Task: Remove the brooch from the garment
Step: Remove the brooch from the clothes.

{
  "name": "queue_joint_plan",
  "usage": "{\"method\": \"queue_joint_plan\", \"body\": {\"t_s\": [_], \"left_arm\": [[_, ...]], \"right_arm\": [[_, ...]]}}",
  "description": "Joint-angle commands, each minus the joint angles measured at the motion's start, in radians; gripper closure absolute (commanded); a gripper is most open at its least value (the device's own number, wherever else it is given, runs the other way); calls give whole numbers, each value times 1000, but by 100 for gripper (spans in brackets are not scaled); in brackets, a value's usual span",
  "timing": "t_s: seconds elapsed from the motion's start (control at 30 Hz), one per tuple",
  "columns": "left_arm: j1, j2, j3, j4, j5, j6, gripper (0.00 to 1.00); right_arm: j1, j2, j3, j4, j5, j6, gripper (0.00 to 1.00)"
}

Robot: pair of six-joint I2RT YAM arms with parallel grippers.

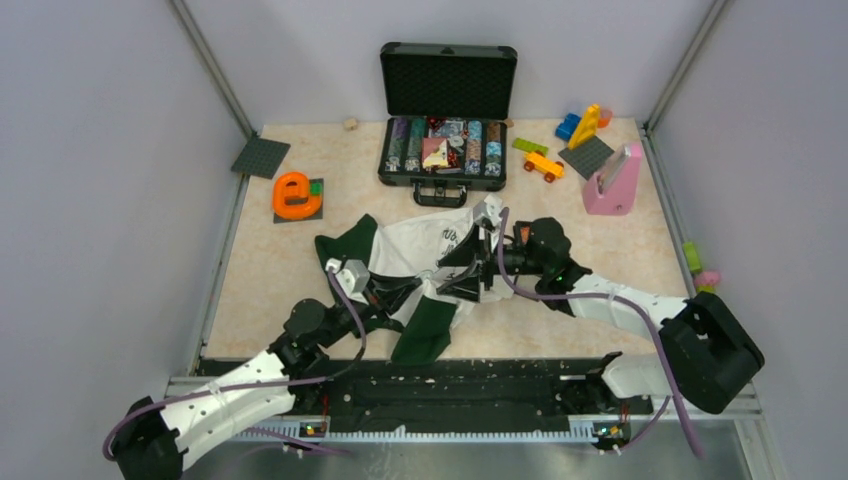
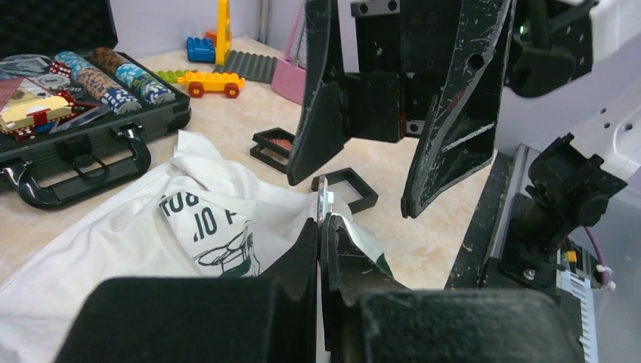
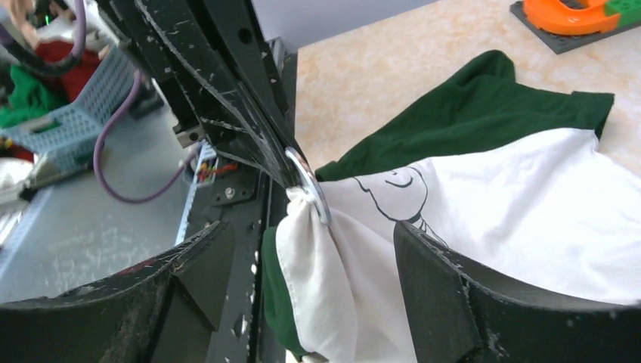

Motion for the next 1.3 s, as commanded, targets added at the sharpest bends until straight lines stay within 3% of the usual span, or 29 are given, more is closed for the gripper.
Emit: {"method": "queue_joint_plan", "body": {"t_s": [0.0, 0.13, 0.33, 0.9, 1.27], "left_arm": [[0, -24, -36, 198, -59, -74, 100], [0, -23, -37, 241, -64, -98, 100], [0, -35, -38, 296, -63, -126, 100], [0, -61, -44, 339, -96, -125, 100], [0, -68, -49, 336, -93, -125, 100]], "right_arm": [[-4, 30, -66, 516, 111, 322, 30], [12, 112, -62, 702, 114, 443, 38], [40, 183, -41, 822, 135, 531, 47], [86, 227, -10, 809, 163, 513, 49], [113, 276, 22, 836, 166, 524, 61]]}}
